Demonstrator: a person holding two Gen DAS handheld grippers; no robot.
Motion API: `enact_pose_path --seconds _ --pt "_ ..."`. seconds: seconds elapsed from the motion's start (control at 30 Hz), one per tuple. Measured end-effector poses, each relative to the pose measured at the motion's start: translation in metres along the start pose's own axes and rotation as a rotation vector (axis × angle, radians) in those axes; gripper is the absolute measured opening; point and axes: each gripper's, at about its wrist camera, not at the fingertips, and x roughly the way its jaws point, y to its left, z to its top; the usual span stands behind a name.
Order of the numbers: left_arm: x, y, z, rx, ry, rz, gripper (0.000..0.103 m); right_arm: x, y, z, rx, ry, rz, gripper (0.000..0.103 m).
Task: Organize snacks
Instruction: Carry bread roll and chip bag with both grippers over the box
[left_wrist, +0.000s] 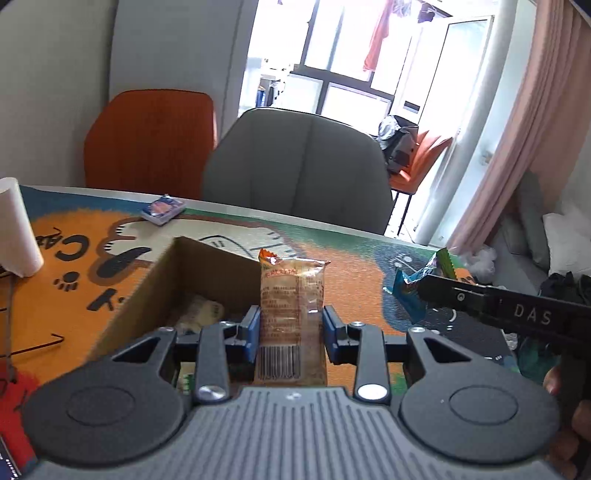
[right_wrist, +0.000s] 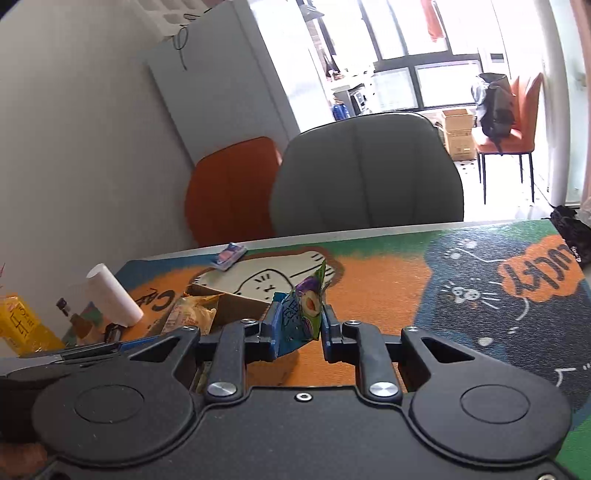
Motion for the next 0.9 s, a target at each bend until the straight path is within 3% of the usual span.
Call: enact_pose_path --seconds 0.6,0.7,0.8,0.9 --pt "0.009 0.068 0.001 -0.054 0.022 0.061 0.033 0.034 0.07 -0.019 -0.063 0.096 0.096 0.02" --pt "0.012 0.074 0.003 -0.059 0.026 0.057 0.033 0.043 0.075 -0.02 -0.039 0.152 0.116 0.031" --pt "0.018 0.075 0.004 -0.061 0.031 0.047 0.033 0.043 0.071 -0.02 -0.024 0.141 0.104 0.042" --pt "0.024 0.073 0.006 -0.064 0.034 0.028 0.034 0.043 0.066 -0.02 -0.015 0.13 0.072 0.043"
